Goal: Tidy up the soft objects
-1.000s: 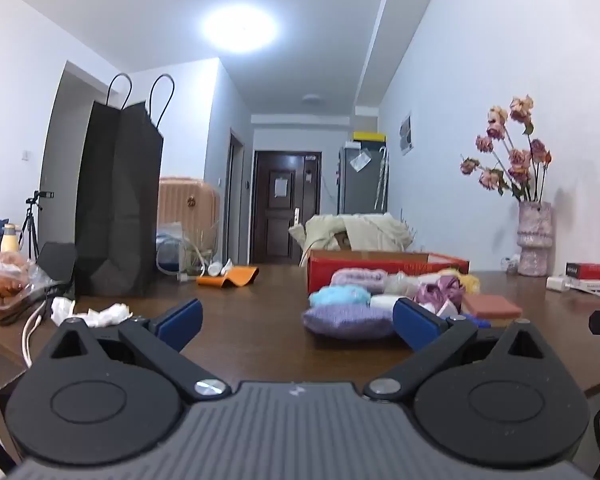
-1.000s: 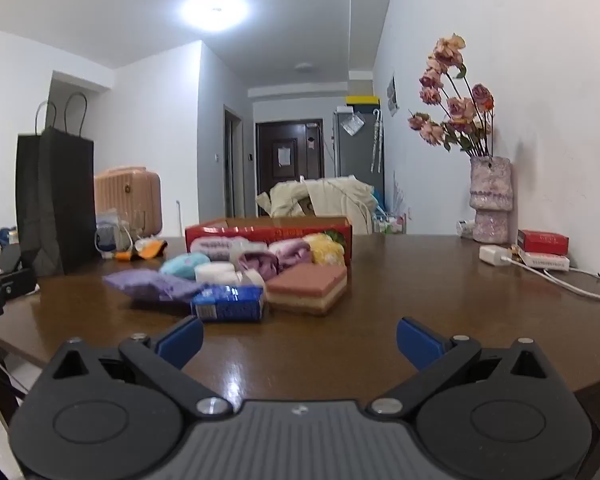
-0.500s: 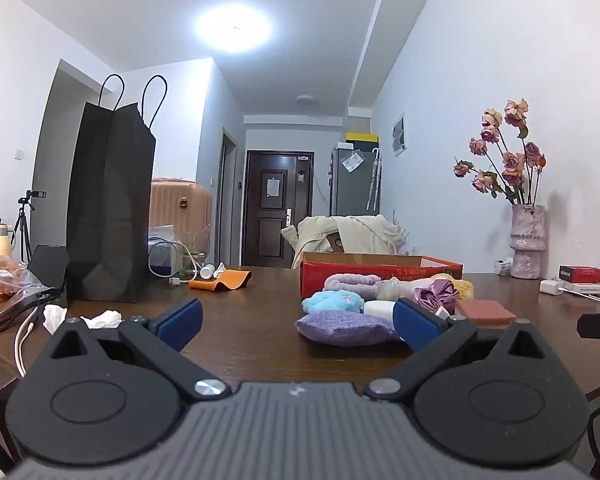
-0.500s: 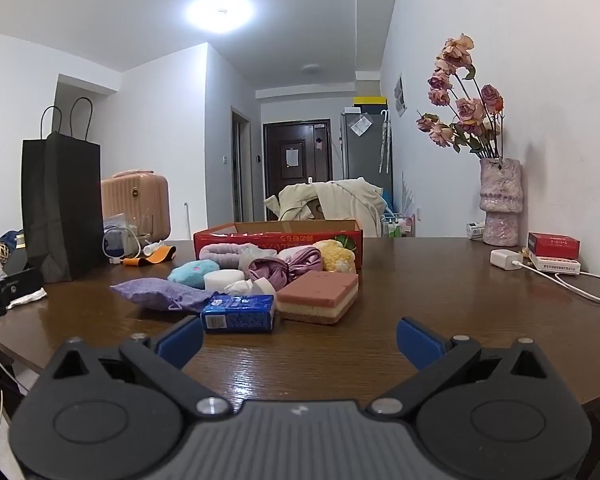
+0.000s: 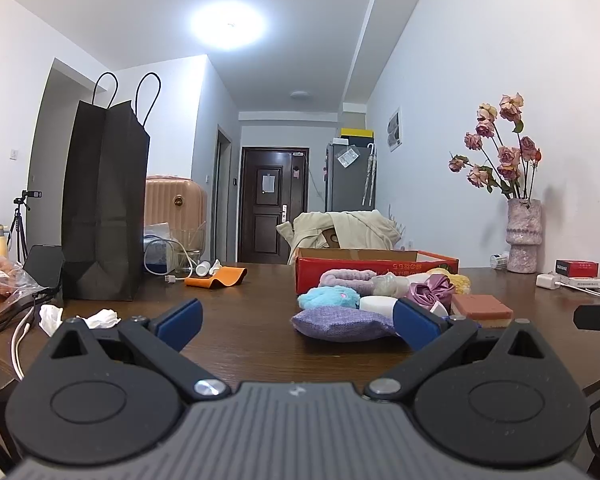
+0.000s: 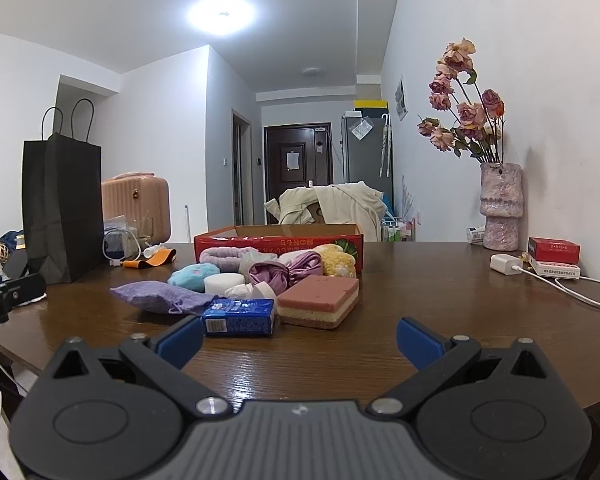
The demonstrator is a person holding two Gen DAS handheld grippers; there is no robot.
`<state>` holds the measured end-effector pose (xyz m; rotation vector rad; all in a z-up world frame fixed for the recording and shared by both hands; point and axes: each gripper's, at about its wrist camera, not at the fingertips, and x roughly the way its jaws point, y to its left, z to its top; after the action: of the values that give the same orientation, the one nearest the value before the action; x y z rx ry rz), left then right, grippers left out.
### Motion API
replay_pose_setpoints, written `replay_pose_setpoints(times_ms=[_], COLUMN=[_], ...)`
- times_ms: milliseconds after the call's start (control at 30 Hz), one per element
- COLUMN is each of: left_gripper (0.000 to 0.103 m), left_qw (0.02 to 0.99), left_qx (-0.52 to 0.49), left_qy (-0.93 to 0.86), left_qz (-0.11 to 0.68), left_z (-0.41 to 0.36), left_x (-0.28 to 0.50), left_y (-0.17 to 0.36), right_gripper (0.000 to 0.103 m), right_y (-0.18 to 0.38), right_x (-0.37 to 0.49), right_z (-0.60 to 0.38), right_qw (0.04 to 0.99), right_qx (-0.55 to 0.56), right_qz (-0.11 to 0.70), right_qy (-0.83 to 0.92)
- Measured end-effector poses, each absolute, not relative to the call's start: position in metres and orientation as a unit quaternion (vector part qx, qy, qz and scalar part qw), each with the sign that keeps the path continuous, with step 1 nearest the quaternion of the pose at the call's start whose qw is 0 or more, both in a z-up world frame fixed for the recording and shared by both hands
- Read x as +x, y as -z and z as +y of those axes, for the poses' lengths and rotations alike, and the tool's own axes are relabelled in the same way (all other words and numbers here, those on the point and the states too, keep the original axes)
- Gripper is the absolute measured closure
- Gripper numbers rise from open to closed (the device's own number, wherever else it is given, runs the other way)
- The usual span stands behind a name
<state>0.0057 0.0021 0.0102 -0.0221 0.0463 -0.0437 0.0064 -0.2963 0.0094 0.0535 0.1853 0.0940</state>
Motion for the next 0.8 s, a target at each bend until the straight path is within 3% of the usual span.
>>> replay_pose_setpoints(times_ms=[800], left_gripper=[0.0], left_qw=[0.999], left_qx=[-0.005], left_qy=[0.023], left_qz=[0.024], left_z=[0.0005], left_x=[0.0071], left_y=[-0.0106], right_gripper=[0.0], right_y=[-0.008], right_x=[0.006], right_z=[-0.2974], right_qw=[0.994], right_qx=[0.029], right_qz=[0.096], right_qy=[-0.045])
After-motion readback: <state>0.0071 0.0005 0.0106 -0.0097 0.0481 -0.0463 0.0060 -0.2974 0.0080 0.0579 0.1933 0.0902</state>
